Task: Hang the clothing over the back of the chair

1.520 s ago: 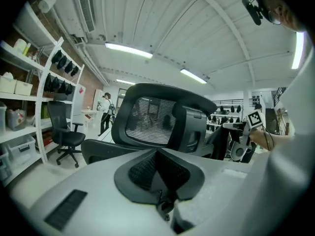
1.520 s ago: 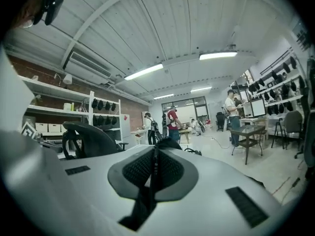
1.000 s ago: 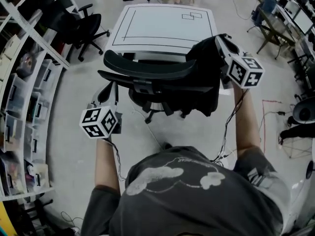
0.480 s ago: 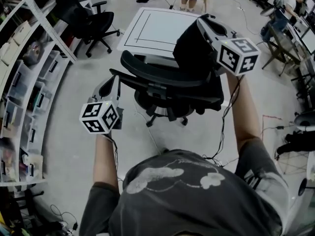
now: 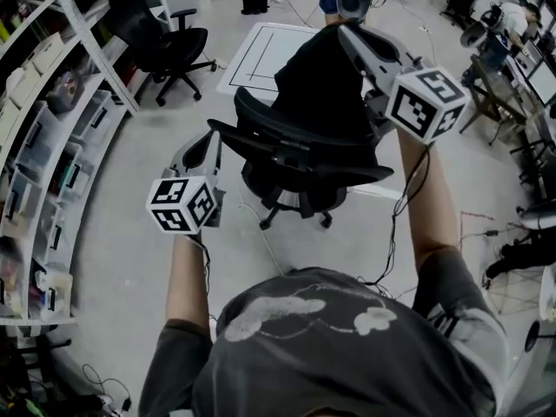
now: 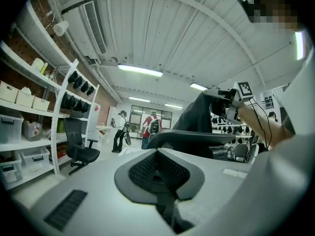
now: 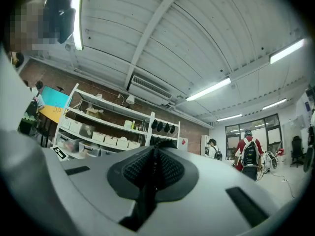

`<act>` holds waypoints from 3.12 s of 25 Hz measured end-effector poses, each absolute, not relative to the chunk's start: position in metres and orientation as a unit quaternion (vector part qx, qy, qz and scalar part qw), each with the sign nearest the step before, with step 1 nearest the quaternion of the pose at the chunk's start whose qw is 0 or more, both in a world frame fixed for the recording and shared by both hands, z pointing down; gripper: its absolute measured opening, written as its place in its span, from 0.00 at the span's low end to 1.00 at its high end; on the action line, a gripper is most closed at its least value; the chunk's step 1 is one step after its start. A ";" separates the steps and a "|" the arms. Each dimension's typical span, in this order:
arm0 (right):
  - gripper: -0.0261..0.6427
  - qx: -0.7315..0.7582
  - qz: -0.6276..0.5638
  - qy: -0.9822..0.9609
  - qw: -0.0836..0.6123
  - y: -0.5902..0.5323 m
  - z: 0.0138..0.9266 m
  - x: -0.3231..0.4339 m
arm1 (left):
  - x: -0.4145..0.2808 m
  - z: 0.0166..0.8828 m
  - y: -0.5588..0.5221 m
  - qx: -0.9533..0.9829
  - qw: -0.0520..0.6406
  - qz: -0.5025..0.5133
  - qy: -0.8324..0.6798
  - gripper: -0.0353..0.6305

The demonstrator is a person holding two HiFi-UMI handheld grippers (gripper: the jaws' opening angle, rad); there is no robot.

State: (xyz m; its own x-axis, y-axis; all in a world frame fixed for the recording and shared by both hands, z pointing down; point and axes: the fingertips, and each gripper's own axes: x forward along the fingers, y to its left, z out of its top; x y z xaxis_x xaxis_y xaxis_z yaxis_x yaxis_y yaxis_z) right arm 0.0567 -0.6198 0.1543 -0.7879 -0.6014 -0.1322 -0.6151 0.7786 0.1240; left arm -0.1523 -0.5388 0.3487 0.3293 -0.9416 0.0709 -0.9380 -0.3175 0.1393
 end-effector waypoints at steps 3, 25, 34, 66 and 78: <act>0.03 -0.308 0.107 0.944 0.054 -0.584 0.131 0.043 | -0.157 0.347 -0.528 0.817 0.080 -0.015 -0.571 0.05; 0.03 -0.353 0.142 0.924 0.045 -0.373 0.167 -0.022 | -0.186 0.347 -0.393 0.870 0.092 -0.026 -0.484 0.05; 0.03 -0.390 0.134 0.909 0.059 -0.294 0.186 -0.022 | -0.183 0.347 -0.333 0.892 0.095 -0.024 -0.441 0.05; 0.03 -0.355 0.067 0.929 -0.076 -0.162 0.359 0.017 | -0.098 0.428 -0.244 0.891 0.184 0.022 -0.413 0.05; 0.23 -0.430 0.028 0.901 -0.054 -0.133 0.380 0.062 | -0.073 0.431 -0.180 0.882 0.192 0.032 -0.429 0.05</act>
